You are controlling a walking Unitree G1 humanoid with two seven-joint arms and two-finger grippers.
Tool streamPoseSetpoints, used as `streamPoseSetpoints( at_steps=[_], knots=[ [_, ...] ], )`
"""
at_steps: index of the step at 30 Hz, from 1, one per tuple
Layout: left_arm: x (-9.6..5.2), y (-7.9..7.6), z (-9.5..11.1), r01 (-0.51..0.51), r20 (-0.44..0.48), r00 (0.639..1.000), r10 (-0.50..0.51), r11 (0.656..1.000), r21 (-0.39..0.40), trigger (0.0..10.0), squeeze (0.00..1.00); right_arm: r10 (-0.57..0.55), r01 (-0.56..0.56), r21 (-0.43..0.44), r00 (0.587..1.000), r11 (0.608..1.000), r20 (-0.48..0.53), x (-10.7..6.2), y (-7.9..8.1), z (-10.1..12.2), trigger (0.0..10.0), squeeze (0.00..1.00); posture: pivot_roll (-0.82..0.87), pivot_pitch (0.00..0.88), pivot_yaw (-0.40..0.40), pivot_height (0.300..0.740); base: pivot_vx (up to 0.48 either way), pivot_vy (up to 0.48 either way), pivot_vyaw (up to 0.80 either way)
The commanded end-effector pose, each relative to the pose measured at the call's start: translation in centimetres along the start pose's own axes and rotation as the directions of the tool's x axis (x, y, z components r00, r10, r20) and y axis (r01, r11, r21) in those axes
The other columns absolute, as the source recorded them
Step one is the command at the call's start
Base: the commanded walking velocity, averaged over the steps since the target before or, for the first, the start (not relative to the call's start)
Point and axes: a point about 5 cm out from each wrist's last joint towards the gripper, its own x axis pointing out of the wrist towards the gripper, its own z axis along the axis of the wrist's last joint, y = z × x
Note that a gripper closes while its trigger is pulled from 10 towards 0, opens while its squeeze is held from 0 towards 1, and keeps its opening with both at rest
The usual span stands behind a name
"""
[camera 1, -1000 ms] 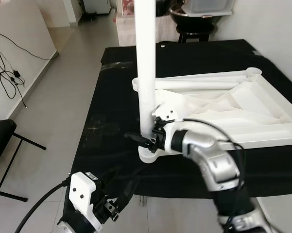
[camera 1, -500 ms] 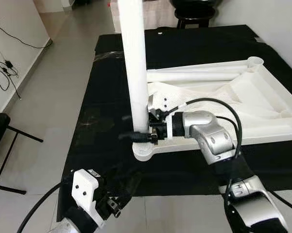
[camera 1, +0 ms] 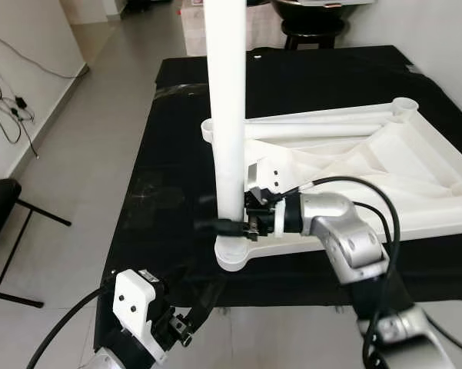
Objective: Building children table
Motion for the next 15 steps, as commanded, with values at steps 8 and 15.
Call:
streamPoseSetpoints(
  at_steps=[8,15],
  knots=[
    [-0.1,0.6,-0.4,0.011,-0.027,1.000,-0.011,1.000,-0.003,10.0,0.00,-0.497,0.502,-0.019,0.851,0.865,-0.170,-1.9,0.9,-3.1,0.0,0.00,0.05,0.146,0.049,0.740,0.000,0.000,0.00],
    [-0.2,0.7,-0.5,0.000,-0.026,1.000,0.000,1.000,-0.001,10.0,0.00,-0.354,0.360,0.029,0.926,0.932,-0.133,-0.4,1.6,-2.4,10.0,1.00,0.06,0.128,0.045,0.740,0.000,0.000,0.00]
  ],
)
